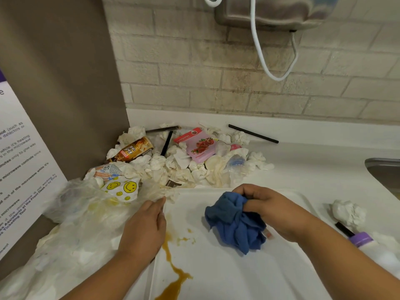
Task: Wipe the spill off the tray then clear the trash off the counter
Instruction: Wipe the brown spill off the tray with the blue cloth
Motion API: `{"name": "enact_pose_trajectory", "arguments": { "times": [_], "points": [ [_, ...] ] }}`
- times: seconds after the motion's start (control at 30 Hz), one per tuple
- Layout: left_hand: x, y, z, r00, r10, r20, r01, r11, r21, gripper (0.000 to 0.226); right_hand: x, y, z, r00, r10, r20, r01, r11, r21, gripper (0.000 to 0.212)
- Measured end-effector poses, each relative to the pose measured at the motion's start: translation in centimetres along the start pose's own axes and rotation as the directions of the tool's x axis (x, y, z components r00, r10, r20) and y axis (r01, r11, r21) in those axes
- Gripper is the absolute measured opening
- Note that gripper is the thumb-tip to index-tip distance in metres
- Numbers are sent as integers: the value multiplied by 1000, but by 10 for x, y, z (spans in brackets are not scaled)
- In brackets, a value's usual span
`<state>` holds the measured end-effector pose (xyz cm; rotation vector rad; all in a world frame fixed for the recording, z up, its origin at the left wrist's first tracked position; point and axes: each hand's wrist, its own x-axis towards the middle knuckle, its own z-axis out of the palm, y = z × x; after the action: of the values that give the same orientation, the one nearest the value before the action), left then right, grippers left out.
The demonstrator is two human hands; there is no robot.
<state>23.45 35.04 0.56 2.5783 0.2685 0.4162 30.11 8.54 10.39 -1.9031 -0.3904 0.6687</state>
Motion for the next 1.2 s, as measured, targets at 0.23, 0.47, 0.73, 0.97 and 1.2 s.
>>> {"name": "enact_pose_trajectory", "arguments": {
  "times": [0.23, 0.47, 0.73, 0.97, 1.2],
  "points": [
    [-1, 2, -1, 1000, -9, -8, 9, 1000, 2, 49, -13, -10, -9, 984, -70, -166, 92, 987, 129, 26],
    [-1, 0, 0, 1000, -4, -1, 4, 1000, -21, 41, -7, 25, -24, 889, 21, -457, -144, 962, -234, 38],
    [-1, -1, 2, 1000, -11, -9, 11, 1000, -16, 41, 6, 71, 16, 951, -306, -39, 152, 575, -804, 53],
    [-1, 1, 2, 1000, -21, -11, 21, 1000, -23, 41, 9, 69, 41, 838, -514, 184, 410, 371, -833, 43],
    [0, 0, 2, 1000, -11, -8, 11, 1000, -26, 41, 40, 61, 64, 892, -452, -15, 255, 530, -809, 42]
  ]
}}
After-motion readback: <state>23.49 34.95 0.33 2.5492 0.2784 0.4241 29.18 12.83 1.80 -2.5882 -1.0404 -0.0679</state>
